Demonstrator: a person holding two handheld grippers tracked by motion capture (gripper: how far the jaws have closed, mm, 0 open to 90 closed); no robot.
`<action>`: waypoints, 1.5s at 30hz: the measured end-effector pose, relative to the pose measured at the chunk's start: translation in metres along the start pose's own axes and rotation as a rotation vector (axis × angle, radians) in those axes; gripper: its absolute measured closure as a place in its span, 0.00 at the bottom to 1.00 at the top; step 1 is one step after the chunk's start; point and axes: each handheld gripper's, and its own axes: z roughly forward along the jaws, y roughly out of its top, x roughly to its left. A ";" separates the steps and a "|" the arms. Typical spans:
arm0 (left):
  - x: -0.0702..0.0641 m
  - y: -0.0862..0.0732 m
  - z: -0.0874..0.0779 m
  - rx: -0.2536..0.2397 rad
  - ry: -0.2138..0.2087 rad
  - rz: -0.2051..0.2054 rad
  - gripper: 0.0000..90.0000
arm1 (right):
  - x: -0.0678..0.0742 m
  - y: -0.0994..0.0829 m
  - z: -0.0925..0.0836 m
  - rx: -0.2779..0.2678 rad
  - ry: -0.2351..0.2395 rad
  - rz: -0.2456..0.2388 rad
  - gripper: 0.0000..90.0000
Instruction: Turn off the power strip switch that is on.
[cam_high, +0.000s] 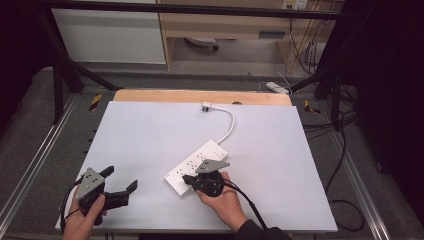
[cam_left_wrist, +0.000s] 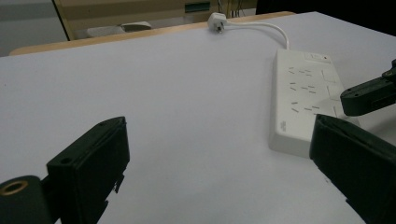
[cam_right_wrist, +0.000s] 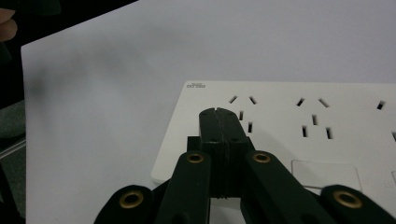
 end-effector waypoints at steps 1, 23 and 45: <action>0.000 0.000 0.000 0.000 0.000 0.001 0.05 | 0.000 0.000 0.000 -0.001 -0.001 0.002 1.00; 0.003 -0.002 0.000 0.016 0.006 -0.009 0.05 | -0.008 0.005 -0.004 -0.044 0.001 0.030 1.00; 0.003 -0.002 0.000 0.020 0.006 -0.009 0.05 | -0.024 0.024 -0.031 -0.121 -0.049 0.057 0.95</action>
